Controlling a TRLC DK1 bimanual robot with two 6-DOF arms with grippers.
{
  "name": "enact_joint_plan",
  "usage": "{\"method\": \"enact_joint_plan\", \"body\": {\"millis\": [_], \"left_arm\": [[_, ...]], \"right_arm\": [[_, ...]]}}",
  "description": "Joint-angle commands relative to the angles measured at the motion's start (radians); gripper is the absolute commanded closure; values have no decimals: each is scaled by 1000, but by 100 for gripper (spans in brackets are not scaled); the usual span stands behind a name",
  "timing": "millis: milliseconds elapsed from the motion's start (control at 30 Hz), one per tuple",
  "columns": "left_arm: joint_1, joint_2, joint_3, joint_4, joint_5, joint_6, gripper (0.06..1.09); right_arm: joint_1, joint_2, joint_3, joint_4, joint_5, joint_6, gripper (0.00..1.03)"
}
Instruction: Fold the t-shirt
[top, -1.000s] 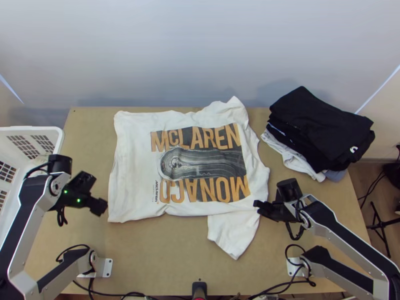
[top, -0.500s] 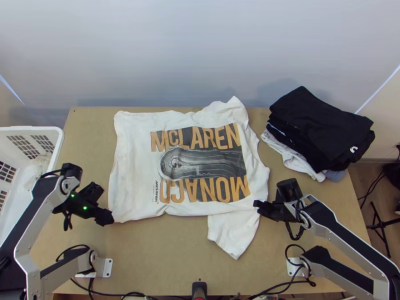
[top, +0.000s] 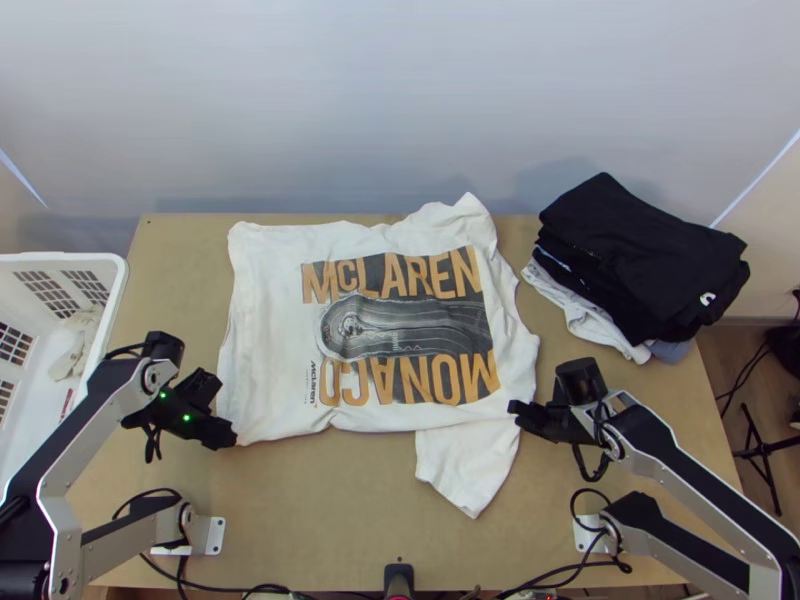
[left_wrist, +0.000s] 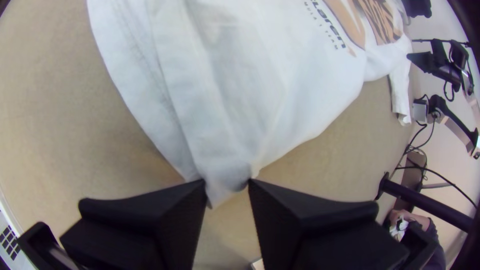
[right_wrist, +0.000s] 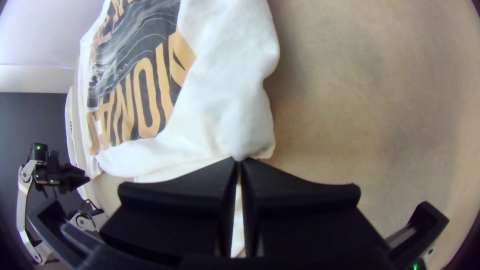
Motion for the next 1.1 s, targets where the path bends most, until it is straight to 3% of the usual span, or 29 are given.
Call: {"method": "enact_joint_plan", "body": {"millis": [0,33,133,267,367,533,733,833,900,1067], "left_arm": [[-3,4,-24,79,5,-38,99],[6,3,-16,85,7,-41,105],[72,4,45,94,36,-66,105],[132,-1,180,128,111,-207,105],[141,-5,243,209,116,-330,105],[121,-44,326,349,135,-523,105],[84,-25,469,572,135,-686,105],[87,-16,553,669,85,-744,105],[93,-11,607,711,42,-759,105],[144,-11,702,826,-42,-790,105]], "right_arm": [[-7,-21,2,0,3,-1,100],[-12,-29,5,0,5,-3,100],[-21,-68,21,0,19,-27,100],[-22,-151,86,12,94,-95,100],[-21,-157,155,49,149,-157,100],[-36,-144,276,206,167,-280,100],[-94,-32,377,522,169,-541,100],[-153,76,495,606,169,-630,100],[-186,139,580,683,167,-641,100],[-213,310,865,719,169,-664,100]]}}
